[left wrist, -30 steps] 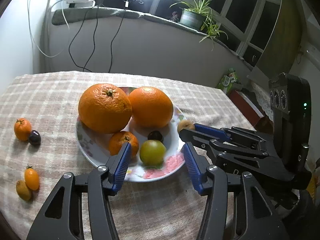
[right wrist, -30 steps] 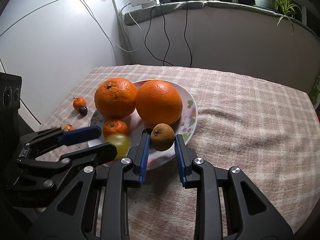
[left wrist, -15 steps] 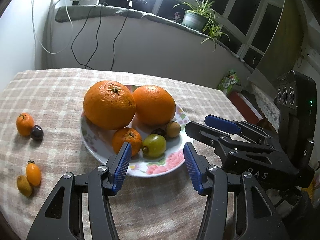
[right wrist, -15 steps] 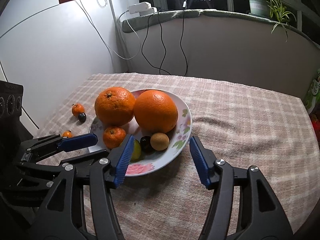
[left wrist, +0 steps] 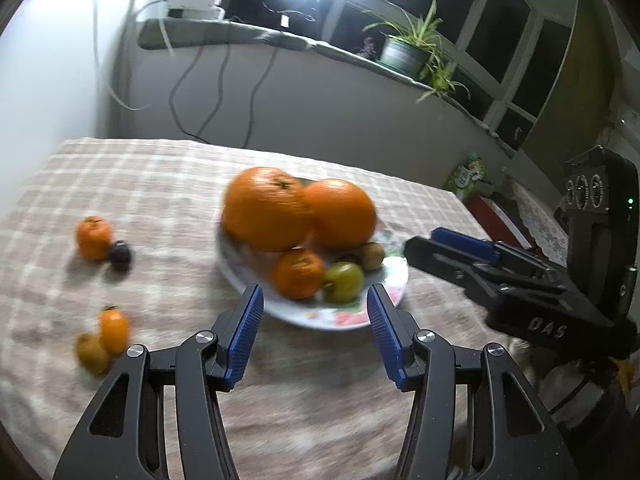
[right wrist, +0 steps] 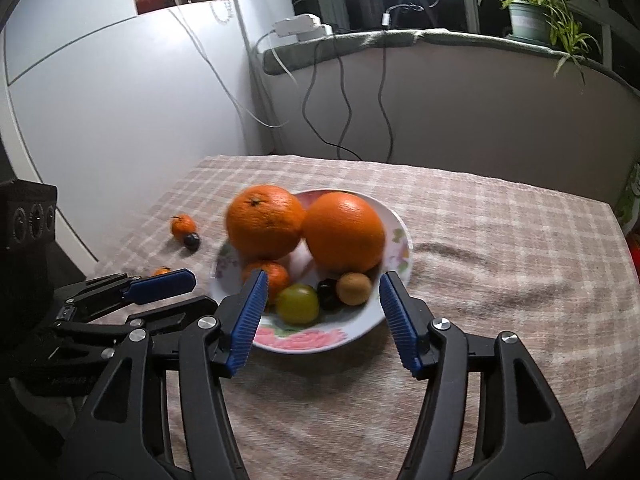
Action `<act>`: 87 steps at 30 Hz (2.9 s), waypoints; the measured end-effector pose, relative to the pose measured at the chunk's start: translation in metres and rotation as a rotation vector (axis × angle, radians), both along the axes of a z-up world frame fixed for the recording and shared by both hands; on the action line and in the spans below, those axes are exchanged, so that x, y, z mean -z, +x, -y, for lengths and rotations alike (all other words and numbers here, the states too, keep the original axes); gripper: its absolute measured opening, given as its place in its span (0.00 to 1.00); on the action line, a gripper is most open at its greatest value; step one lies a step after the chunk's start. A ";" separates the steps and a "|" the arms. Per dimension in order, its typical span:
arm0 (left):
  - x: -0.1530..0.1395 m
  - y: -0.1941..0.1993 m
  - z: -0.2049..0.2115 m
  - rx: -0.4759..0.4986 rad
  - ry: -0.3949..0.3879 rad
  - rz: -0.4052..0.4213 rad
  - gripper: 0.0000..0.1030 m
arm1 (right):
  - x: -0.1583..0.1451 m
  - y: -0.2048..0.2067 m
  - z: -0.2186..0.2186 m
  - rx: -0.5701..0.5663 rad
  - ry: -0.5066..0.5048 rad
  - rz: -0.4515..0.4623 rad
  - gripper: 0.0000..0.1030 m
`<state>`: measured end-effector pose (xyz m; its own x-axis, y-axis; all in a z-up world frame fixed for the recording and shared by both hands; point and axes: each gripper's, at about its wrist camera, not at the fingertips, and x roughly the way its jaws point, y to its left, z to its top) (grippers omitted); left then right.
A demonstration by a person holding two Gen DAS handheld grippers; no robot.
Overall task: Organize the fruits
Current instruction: 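Withdraw both tools from the plate toward the remaining fruit, then close the right tool on the small orange fruit while the left tool grasps the small brown kiwi, then carry both fruits over the white plate and open both tools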
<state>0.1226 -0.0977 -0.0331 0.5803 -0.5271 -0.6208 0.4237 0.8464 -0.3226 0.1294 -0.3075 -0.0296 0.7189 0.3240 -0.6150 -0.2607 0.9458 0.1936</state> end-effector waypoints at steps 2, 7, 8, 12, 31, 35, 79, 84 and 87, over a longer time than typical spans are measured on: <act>0.000 -0.004 -0.015 -0.029 0.008 0.003 0.52 | -0.003 -0.004 -0.008 -0.025 0.011 0.005 0.59; 0.006 -0.013 -0.052 -0.095 0.037 0.001 0.52 | -0.008 -0.012 -0.032 -0.100 0.027 0.013 0.59; 0.008 -0.015 -0.058 -0.107 0.043 -0.002 0.52 | -0.009 -0.014 -0.040 -0.124 0.025 0.015 0.59; 0.017 -0.019 -0.083 -0.153 0.060 -0.021 0.52 | -0.011 -0.018 -0.065 -0.185 0.023 0.013 0.59; 0.045 0.000 -0.111 -0.183 0.074 -0.074 0.38 | 0.013 0.023 -0.179 -0.362 0.020 -0.179 0.36; 0.046 0.003 -0.115 -0.187 0.067 -0.079 0.38 | 0.028 0.040 -0.184 -0.342 0.040 -0.249 0.33; 0.037 -0.003 -0.126 -0.182 0.029 -0.065 0.23 | 0.038 0.052 -0.175 -0.332 0.162 -0.308 0.20; 0.031 -0.004 -0.115 -0.157 0.016 -0.055 0.23 | 0.025 0.036 -0.155 -0.316 0.135 -0.245 0.20; 0.027 -0.003 -0.104 -0.137 0.008 -0.050 0.23 | 0.018 0.028 -0.137 -0.287 0.133 -0.212 0.20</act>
